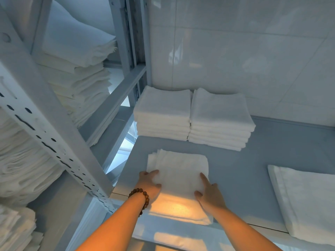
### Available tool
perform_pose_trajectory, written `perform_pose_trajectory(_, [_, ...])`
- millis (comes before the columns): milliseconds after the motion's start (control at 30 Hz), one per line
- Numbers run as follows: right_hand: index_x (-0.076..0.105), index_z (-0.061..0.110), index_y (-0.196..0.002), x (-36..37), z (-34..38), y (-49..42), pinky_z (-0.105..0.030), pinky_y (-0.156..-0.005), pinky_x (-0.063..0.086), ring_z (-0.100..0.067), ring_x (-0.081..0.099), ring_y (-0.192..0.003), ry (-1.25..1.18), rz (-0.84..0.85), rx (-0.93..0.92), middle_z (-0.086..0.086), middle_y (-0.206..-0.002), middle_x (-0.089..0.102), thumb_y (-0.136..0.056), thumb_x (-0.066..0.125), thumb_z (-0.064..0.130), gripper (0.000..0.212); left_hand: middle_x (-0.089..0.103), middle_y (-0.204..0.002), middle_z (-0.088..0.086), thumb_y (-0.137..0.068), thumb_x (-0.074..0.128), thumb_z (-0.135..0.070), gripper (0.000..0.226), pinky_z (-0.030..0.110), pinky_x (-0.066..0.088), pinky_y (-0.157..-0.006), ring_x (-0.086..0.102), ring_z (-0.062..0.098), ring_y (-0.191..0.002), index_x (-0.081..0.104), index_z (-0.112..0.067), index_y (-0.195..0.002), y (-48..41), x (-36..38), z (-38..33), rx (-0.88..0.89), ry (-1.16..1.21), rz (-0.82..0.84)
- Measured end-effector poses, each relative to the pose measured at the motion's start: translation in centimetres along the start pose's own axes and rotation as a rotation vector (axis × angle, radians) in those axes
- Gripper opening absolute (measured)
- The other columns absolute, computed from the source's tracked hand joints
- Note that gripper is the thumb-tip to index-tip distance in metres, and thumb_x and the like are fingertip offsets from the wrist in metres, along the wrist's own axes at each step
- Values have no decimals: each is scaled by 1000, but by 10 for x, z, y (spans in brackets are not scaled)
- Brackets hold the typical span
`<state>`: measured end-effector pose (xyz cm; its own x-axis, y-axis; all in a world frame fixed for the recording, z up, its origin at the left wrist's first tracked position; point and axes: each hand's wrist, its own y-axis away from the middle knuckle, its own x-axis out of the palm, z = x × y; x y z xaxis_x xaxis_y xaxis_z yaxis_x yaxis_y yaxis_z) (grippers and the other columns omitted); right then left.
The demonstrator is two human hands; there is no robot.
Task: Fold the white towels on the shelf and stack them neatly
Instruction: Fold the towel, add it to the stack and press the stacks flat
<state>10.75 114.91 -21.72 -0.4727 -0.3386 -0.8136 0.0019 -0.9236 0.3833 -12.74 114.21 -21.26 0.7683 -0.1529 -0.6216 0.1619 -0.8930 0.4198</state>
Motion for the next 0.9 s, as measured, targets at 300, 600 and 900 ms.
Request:
perform_pose_trajectory(300, [17, 39, -146, -1, 5, 8, -31, -88, 46, -24, 55, -88, -116, -31, -80, -3, -110, 31, -87, 49, 20, 70, 20, -149, -3, -89, 41, 0, 53, 25, 40, -101, 47, 16, -119, 48, -27, -134, 21, 13, -4, 175, -77, -191])
perform_pose_trajectory(600, [44, 27, -138, -41, 30, 14, -29, -92, 40, -27, 49, -105, -170, -370, -360, -4, -112, 32, -89, 51, 8, 53, 11, -157, -8, -88, 37, 8, 62, 22, 22, -108, 10, 26, -144, 42, -26, -140, 35, -9, -43, 263, -173, -389])
perform_pose_trajectory(900, [56, 26, -129, -106, 83, -9, -40, -86, 49, -34, 49, -105, -192, -594, -466, -15, -117, 40, -88, 54, 6, 45, 13, -157, -3, -81, 43, 10, 68, 31, 40, -101, 30, 29, -125, 37, -17, -143, 25, -74, -109, 459, -301, -612])
